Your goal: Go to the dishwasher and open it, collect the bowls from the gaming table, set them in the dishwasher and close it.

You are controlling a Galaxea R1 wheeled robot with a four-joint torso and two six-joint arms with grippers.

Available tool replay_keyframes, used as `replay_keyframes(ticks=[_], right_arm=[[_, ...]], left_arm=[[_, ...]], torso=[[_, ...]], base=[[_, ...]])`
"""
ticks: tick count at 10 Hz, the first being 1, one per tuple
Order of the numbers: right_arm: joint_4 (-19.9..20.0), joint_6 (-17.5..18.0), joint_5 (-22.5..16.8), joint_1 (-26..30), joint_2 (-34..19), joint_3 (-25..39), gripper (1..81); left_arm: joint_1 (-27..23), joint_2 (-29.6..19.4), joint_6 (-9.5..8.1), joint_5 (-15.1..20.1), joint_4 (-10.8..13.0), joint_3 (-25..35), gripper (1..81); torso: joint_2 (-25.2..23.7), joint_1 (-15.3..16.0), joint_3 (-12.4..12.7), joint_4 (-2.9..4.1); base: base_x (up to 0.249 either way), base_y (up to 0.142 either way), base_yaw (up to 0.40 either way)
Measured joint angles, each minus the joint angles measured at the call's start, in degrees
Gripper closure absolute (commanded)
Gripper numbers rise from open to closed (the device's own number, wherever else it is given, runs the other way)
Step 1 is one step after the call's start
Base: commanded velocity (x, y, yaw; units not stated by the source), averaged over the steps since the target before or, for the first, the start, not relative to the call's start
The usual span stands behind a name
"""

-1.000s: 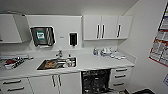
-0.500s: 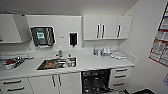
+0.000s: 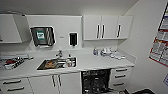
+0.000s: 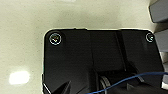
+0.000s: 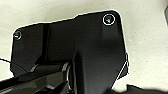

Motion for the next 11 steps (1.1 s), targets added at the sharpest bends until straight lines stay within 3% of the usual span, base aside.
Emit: replay_keyframes(ticks=[2,4,7,11], right_arm=[[0.0,-0.17,0.04,-0.78,-0.96,0.39,1.0],[0.07,-0.17,0.09,-1.3,-3.78,4.04,1.0],[0.24,-0.1,1.46,-1.46,-9.02,17.13,1.0],[0.4,0.07,3.15,-2.76,-12.76,25.56,1.0]], left_arm=[[-0.11,-1.68,0.0,-0.61,0.99,3.67,1.0],[-0.13,-5.47,0.0,-1.51,1.15,11.69,1.0],[-0.28,-11.9,-0.02,-2.78,1.27,25.86,1.0],[-0.02,-14.54,-0.02,-3.35,2.21,31.68,1.0]], torso=[[0.0,0.0,0.0,0.0],[0.0,0.0,0.0,0.0],[0.0,0.0,0.0,0.0],[0.0,0.0,0.0,0.0]], base=[[0.0,0.0,0.0],[0.0,0.0,0.0],[0.0,0.0,0.0],[0.0,0.0,0.0]])
